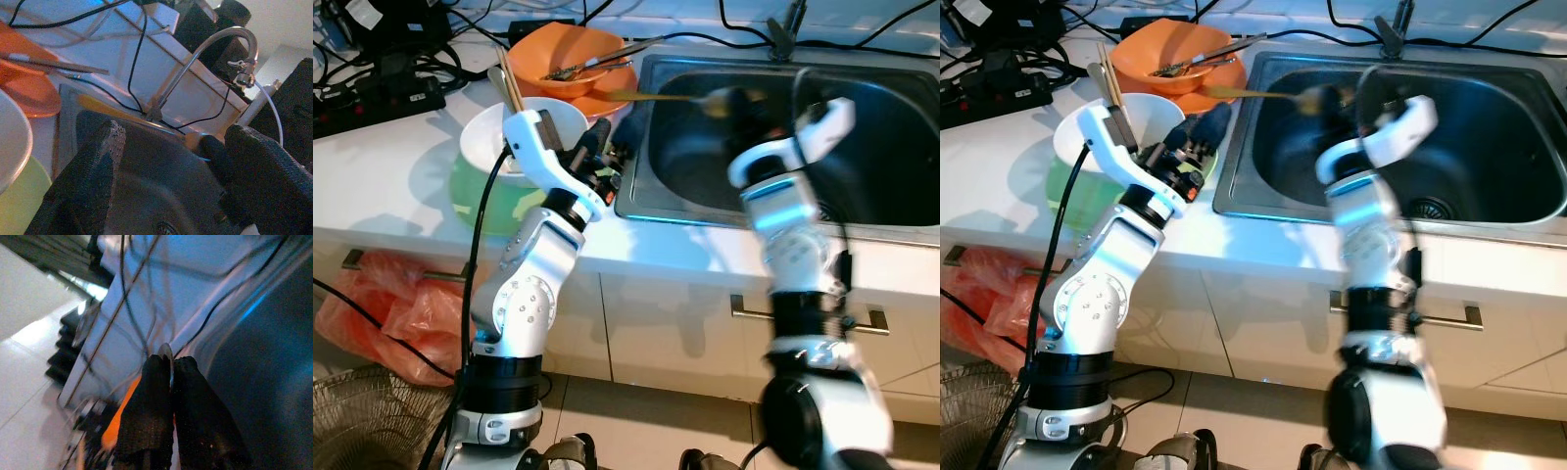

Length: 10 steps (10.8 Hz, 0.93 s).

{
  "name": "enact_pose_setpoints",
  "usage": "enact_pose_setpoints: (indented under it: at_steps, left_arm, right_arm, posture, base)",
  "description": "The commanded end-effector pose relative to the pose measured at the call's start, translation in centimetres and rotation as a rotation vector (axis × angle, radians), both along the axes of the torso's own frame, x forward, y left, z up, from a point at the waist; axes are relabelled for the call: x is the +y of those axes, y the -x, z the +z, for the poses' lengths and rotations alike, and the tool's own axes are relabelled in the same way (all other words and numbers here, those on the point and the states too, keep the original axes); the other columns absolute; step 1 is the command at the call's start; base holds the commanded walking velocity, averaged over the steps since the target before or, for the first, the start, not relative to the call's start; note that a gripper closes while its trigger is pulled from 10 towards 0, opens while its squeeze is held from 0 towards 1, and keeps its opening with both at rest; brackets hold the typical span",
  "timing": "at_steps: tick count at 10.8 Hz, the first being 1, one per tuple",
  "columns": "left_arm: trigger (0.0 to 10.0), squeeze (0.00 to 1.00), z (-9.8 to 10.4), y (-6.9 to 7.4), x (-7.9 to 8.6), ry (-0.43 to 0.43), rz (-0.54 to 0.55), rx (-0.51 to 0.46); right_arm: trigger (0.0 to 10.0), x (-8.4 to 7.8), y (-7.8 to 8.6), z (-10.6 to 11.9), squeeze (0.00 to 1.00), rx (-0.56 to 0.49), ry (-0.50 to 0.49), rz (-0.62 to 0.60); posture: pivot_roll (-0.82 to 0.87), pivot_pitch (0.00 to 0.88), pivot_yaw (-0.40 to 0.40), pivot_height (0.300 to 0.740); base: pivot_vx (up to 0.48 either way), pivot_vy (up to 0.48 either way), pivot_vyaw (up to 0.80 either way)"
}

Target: Kitchen organization

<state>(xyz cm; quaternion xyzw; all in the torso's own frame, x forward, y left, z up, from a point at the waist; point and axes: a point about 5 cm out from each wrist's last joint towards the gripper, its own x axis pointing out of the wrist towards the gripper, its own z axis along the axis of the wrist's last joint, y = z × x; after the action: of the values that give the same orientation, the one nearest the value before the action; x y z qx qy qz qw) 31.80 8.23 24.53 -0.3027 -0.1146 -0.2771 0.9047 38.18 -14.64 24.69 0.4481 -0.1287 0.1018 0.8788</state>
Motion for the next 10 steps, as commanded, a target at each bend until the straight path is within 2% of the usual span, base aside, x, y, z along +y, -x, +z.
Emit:
enact_pose_setpoints:
  at_steps: [1,2,3,4,5,6,7,10]
  left_arm:
    - [10.0,1.0,0.2,0.4,0.0,-0.035,-0.001,-0.037]
    - [10.0,1.0,0.2,0.6,-0.1,-0.055,0.001,-0.047]
    - [10.0,1.0,0.1,0.8,-0.1,-0.09,0.001,-0.059]
    - [10.0,1.0,-0.1,0.8,-0.3,-0.129,-0.004,-0.065]
    - [10.0,1.0,-0.3,0.9,-0.5,-0.172,-0.018,-0.072]
    - [10.0,1.0,-0.8,1.1,-0.8,-0.258,-0.058,-0.07]
    - [10.0,1.0,-1.7,1.1,-0.4,-0.335,-0.045,-0.051]
    - [10.0,1.0,-3.1,1.4,-0.2,-0.433,-0.059,-0.008]
  right_arm:
    - [0.0,-1.2,-0.2,0.4,0.0,-0.017,0.035,-0.058]
    - [0.0,-2.3,-0.3,0.3,0.0,-0.015,0.098,-0.108]
    - [0.0,-3.4,-0.4,-0.1,0.0,0.003,0.246,-0.17]
    - [0.9,-4.0,-0.5,-0.6,0.0,0.018,0.372,-0.215]
    - [6.4,-4.3,-0.6,-1.0,0.0,0.04,0.437,-0.23]
    - [5.1,-4.8,-0.9,-1.8,0.0,0.079,0.58,-0.234]
    - [10.0,-5.1,-1.2,-2.1,0.0,0.096,0.7,-0.24]
    - [10.0,-4.3,-2.0,-2.7,0.0,0.073,1.024,-0.147]
  posture:
    - [0.1,0.16,0.043,0.74]
    - [0.1,0.161,0.044,0.74]
    - [0.1,0.162,0.044,0.74]
    - [0.11,0.164,0.044,0.74]
    - [0.11,0.164,0.044,0.74]
    - [0.11,0.168,0.047,0.74]
    - [0.11,0.168,0.05,0.74]
    - [0.12,0.169,0.059,0.74]
  base:
    - [0.0,0.0,0.0]
    - [0.0,0.0,0.0]
    - [0.0,0.0,0.0]
    - [0.0,0.0,0.0]
    - [0.0,0.0,0.0]
    - [0.0,0.0,0.0]
    - [0.0,0.0,0.0]
    - [0.0,0.0,0.0]
